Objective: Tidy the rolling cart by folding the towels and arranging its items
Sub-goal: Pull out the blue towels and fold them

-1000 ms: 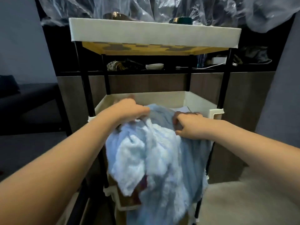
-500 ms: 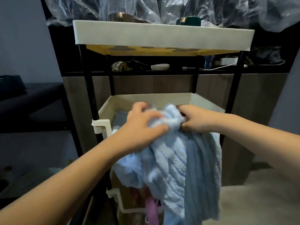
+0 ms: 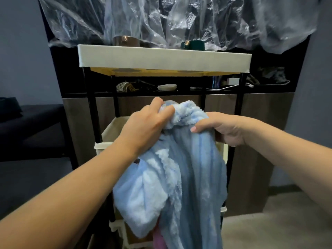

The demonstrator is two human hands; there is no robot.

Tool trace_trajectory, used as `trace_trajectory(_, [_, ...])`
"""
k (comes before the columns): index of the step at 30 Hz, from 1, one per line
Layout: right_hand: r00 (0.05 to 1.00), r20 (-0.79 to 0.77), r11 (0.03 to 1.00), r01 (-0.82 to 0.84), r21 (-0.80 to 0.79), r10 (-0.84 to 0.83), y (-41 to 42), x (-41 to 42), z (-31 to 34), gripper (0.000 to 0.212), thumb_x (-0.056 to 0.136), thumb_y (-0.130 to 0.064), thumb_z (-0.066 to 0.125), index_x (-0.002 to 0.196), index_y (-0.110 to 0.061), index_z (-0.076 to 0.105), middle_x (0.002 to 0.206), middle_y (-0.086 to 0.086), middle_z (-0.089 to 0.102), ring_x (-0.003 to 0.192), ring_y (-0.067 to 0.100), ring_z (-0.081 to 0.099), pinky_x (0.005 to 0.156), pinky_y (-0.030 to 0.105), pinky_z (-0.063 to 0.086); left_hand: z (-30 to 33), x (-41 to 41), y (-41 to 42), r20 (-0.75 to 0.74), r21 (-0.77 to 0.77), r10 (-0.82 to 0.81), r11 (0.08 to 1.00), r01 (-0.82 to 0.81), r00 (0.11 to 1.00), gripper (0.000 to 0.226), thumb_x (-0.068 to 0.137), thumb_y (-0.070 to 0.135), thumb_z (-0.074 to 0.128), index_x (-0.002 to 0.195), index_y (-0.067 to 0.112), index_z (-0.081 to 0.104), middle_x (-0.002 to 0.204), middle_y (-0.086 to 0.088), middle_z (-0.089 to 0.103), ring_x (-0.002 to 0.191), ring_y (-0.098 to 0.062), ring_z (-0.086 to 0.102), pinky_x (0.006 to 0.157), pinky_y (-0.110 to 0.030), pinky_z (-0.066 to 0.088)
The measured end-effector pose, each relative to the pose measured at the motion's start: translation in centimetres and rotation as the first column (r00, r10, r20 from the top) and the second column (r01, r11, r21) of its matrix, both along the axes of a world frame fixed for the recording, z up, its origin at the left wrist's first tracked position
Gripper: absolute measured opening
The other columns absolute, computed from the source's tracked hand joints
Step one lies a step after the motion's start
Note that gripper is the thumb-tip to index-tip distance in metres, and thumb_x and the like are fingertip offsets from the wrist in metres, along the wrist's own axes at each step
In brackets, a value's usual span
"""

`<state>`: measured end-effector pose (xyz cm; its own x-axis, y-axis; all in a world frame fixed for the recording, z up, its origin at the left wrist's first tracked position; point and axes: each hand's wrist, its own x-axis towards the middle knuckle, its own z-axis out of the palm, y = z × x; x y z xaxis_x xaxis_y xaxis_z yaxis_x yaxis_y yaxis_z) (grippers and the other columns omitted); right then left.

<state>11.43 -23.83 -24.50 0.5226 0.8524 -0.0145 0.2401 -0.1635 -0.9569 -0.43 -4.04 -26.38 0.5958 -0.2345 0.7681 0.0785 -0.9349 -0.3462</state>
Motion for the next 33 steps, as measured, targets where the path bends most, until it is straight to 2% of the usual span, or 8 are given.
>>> trace_trajectory(5, [0.97, 0.201, 0.991, 0.132, 0.028, -0.135, 1.7, 1.6, 0.3, 0.074, 0.062, -0.006, 0.072, 0.133, -0.012, 0.051, 0.118, 0.013, 0.067, 0.106, 0.029, 0.066, 0.091, 0.043, 0.055, 1.4, 0.1, 2.8, -0.111, 0.356, -0.055, 0.93, 0.092, 0.992, 0.034, 0.076, 0.017, 0.053, 0.109, 0.015, 0.044, 0.092, -0.016, 0.048, 0.066, -0.025, 0.037, 0.048, -0.036, 0.031])
trace_trajectory(8, [0.565, 0.806, 0.906, 0.412, -0.091, -0.176, 2.9, 3.1, 0.0, 0.054, 0.071, -0.004, 0.058, 0.124, -0.012, 0.052, 0.117, 0.008, 0.058, 0.11, 0.029, 0.057, 0.091, 0.037, 0.049, 0.8, 0.8, 3.8, -0.266, 0.492, 0.027, 0.863, 0.112, 0.964, 0.049, 0.07, 0.034, 0.057, 0.114, 0.014, 0.048, 0.101, -0.014, 0.051, 0.075, -0.03, 0.051, 0.057, -0.037, 0.043])
trace_trajectory(12, [0.156, 0.979, 0.845, 0.534, 0.027, -0.13, 4.6, 2.5, 0.1, 0.03, 0.075, -0.002, 0.052, 0.105, -0.006, 0.049, 0.112, 0.014, 0.05, 0.108, 0.035, 0.047, 0.087, 0.039, 0.039, 2.2, 3.5, 4.4, -0.233, 0.528, 0.352, 0.828, -0.186, 0.907, 0.038, 0.093, 0.018, 0.047, 0.129, 0.019, 0.035, 0.124, -0.017, 0.047, 0.098, -0.035, 0.054, 0.067, -0.037, 0.041])
trace_trajectory(16, [0.535, 0.768, 0.81, 0.586, -0.036, -0.353, 7.8, 3.5, 1.0, 0.041, 0.078, -0.025, 0.057, 0.117, -0.015, 0.054, 0.114, 0.004, 0.061, 0.109, 0.031, 0.061, 0.081, 0.033, 0.05, 3.4, 5.7, 3.7, -0.203, 0.348, 0.634, 0.759, -0.55, 0.746, 0.061, 0.094, 0.028, 0.05, 0.146, 0.017, 0.021, 0.139, -0.016, 0.035, 0.118, -0.036, 0.044, 0.085, -0.04, 0.041])
trace_trajectory(19, [0.764, 0.483, 0.832, 0.541, -0.118, -0.428, 9.5, 4.7, -0.4, 0.069, 0.084, -0.05, 0.049, 0.138, -0.007, 0.042, 0.13, 0.011, 0.055, 0.116, 0.031, 0.057, 0.082, 0.028, 0.042, 1.5, 7.3, 2.3, -0.419, -0.304, 0.468, 0.735, -0.606, 0.778, 0.067, 0.09, 0.039, 0.052, 0.145, 0.012, 0.026, 0.143, -0.014, 0.035, 0.127, -0.035, 0.04, 0.1, -0.04, 0.037])
trace_trajectory(23, [0.644, 0.693, 0.821, 0.555, -0.134, -0.323, 9.0, 5.4, -1.3, 0.041, 0.086, -0.04, 0.052, 0.111, -0.009, 0.055, 0.11, 0.008, 0.064, 0.091, 0.023, 0.058, 0.073, 0.029, 0.041, 2.1, 7.6, 2.4, -0.252, -0.963, 0.021, 0.097, -0.253, 0.968, 0.045, 0.095, 0.023, 0.052, 0.132, -0.002, 0.046, 0.134, -0.022, 0.054, 0.122, -0.038, 0.055, 0.1, -0.041, 0.046])
trace_trajectory(28, [0.376, 0.917, 0.921, 0.388, -0.026, -0.133, 5.0, 2.0, -1.6, 0.021, 0.084, -0.014, 0.063, 0.074, -0.024, 0.047, 0.084, 0.003, 0.057, 0.09, 0.03, 0.059, 0.069, 0.026, 0.031, 0.5, 1.2, -1.7, -0.334, -0.417, 0.014, 0.894, -0.161, 0.943, 0.018, 0.081, 0.008, 0.056, 0.097, 0.015, 0.053, 0.115, -0.011, 0.055, 0.104, -0.033, 0.055, 0.077, -0.035, 0.038])
trace_trajectory(33, [0.678, 0.735, 0.932, 0.276, -0.234, -0.016, 1.1, 1.2, -2.0, 0.086, 0.071, -0.026, 0.069, 0.139, -0.04, 0.018, 0.099, 0.008, 0.057, 0.084, 0.03, 0.062, 0.077, 0.042, 0.053, -1.6, -3.2, -3.2, -0.652, -0.229, -0.056, 0.965, -0.126, 0.757, 0.035, 0.081, 0.021, 0.055, 0.114, 0.025, 0.044, 0.104, -0.001, 0.061, 0.099, -0.026, 0.057, 0.078, -0.037, 0.046])
